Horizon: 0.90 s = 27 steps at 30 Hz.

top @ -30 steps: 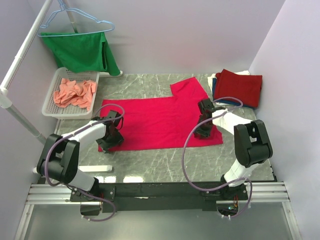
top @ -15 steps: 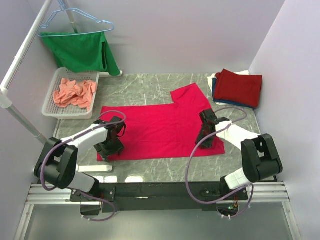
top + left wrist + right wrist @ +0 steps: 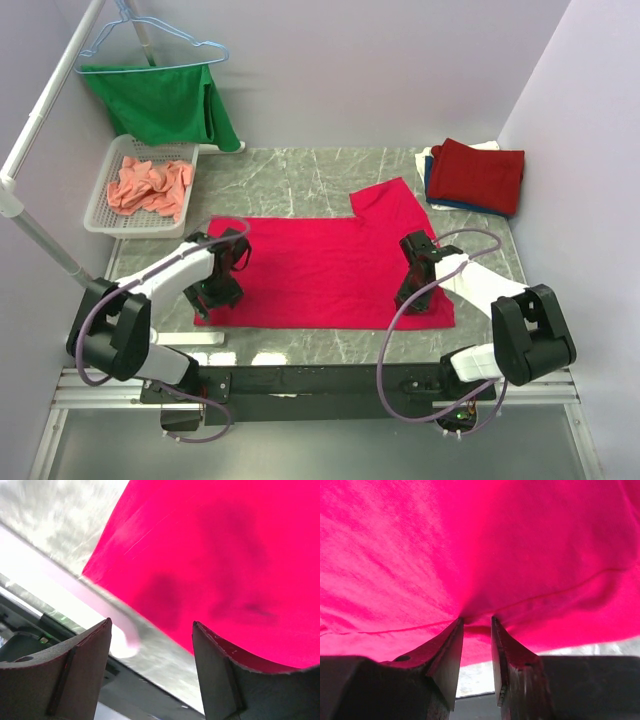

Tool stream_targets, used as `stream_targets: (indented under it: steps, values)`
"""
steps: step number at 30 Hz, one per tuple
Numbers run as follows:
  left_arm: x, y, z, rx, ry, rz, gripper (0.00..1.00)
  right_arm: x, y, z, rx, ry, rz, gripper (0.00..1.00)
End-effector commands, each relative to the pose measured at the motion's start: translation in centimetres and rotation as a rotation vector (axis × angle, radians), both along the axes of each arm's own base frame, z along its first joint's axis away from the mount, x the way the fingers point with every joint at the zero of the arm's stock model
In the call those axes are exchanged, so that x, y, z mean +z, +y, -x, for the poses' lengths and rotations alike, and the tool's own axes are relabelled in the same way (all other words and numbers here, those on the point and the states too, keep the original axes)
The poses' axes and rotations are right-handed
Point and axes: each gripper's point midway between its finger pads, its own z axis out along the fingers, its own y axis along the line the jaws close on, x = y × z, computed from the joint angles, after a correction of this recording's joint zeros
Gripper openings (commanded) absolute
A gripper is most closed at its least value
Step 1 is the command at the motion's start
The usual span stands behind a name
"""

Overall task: Fold and stack the t-shirts
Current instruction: Fold the tshirt

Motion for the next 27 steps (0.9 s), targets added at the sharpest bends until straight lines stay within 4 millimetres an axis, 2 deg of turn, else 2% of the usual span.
stream_targets:
  steps: [1,2,4,6,8,9,11,12,16,18,19,23,27]
  values:
    - [5.2,-0.4,-5.2,-0.025,-0.218,-0.012,0.71,1.7,-1.7,0.5,0.002,0.02,0.103,0.35]
    - [6.5,-0.9,-6.8,-0.029,-0.277,-0.005,0.71,2.3,-1.6,-0.1,0.007,-0.001,0.101,0.36]
    - [7.6,-0.8,-8.8,-0.056,-0.338,-0.028,0.72,3.8,-1.4,-1.8,0.009,-0.055,0.104,0.36]
    - [8.6,-1.4,-11.7,-0.076,-0.415,-0.035,0.74,5.1,-1.1,-3.6,0.011,-0.094,0.111,0.36]
    - [8.4,-1.2,-13.9,-0.077,-0.417,-0.07,0.76,5.3,-0.8,-4.7,0.016,-0.094,0.114,0.35]
    - [8.3,-1.1,-15.0,-0.077,-0.427,-0.084,0.74,6.0,-0.3,-5.7,0.025,-0.114,0.104,0.36]
    - [7.5,-0.6,-17.2,-0.074,-0.408,-0.141,0.72,6.0,0.1,-6.5,0.035,-0.109,0.101,0.35]
    - [7.3,-0.5,-18.0,-0.077,-0.41,-0.161,0.68,6.4,0.3,-7.2,0.037,-0.124,0.095,0.35]
    - [7.1,0.9,-22.6,-0.088,-0.483,-0.263,0.61,6.5,1.0,-8.4,0.052,-0.142,0.078,0.35]
    - [6.8,1.3,-24.5,-0.081,-0.526,-0.253,0.59,6.3,1.1,-8.8,0.061,-0.139,0.082,0.35]
    - [7.1,2.3,-25.8,-0.054,-0.563,-0.244,0.59,6.2,1.1,-8.9,0.064,-0.135,0.085,0.35]
    - [6.7,3.5,-28.9,-0.036,-0.605,-0.206,0.58,5.3,1.4,-9.3,0.077,-0.102,0.089,0.34]
    - [5.5,4.1,-30.8,-0.04,-0.592,-0.159,0.56,4.9,1.7,-9.6,0.082,-0.089,0.084,0.34]
